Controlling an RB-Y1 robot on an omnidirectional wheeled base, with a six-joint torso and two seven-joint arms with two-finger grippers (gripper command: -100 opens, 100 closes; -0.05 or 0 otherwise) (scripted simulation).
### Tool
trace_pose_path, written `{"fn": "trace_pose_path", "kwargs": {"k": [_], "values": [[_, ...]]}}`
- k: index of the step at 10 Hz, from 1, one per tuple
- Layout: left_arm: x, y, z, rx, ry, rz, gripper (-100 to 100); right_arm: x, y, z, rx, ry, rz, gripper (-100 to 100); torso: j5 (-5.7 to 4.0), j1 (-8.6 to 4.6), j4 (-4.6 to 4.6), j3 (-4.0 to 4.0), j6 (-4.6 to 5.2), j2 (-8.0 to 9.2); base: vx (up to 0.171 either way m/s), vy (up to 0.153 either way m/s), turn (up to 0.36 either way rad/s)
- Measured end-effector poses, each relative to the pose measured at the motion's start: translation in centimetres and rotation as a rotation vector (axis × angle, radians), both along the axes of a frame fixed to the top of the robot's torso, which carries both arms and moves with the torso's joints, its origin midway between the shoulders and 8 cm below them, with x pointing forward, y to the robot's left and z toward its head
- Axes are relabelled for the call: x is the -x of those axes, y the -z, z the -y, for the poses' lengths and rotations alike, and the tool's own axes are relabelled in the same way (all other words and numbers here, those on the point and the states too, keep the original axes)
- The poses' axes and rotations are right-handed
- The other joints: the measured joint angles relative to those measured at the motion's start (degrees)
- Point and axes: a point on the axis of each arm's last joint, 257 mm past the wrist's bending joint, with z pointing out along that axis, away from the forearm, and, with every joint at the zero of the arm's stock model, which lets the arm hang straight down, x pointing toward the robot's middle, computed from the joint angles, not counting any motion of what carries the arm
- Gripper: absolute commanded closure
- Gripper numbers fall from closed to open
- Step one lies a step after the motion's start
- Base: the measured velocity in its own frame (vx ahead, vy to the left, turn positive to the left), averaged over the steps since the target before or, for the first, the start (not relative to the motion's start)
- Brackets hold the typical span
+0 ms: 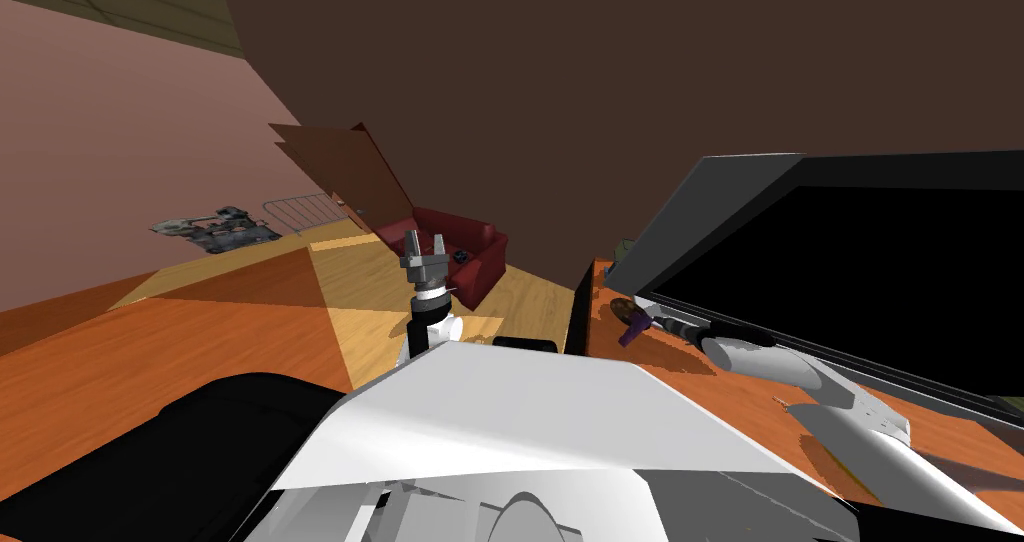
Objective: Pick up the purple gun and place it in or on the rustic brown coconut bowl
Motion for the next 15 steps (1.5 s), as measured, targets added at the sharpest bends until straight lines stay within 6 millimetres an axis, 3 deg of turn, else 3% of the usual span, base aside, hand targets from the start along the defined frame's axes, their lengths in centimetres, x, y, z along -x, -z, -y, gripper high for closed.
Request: {"fn": "trace_pose_path", "kwargs": {"k": [14, 15], "values": [[0.0, 0.0, 0.0, 0.000, 0.000, 0.000, 0, -1.5, -3.0, 0.8, 0.051, -0.173, 0.045, -100, -0.03, -0.16, 0.03, 0.07, -0.04, 0.14, 0.040, 0.037, -0.094], [0.0, 0.0, 0.0, 0.000, 0.000, 0.000, 0, -1.5, -3.0, 0.8, 0.054, -0.177, 0.043, 0, -0.05, -0.23, 0.04, 0.10, -0.03, 0.18, 0.000, 0.000, 0.000]]}}
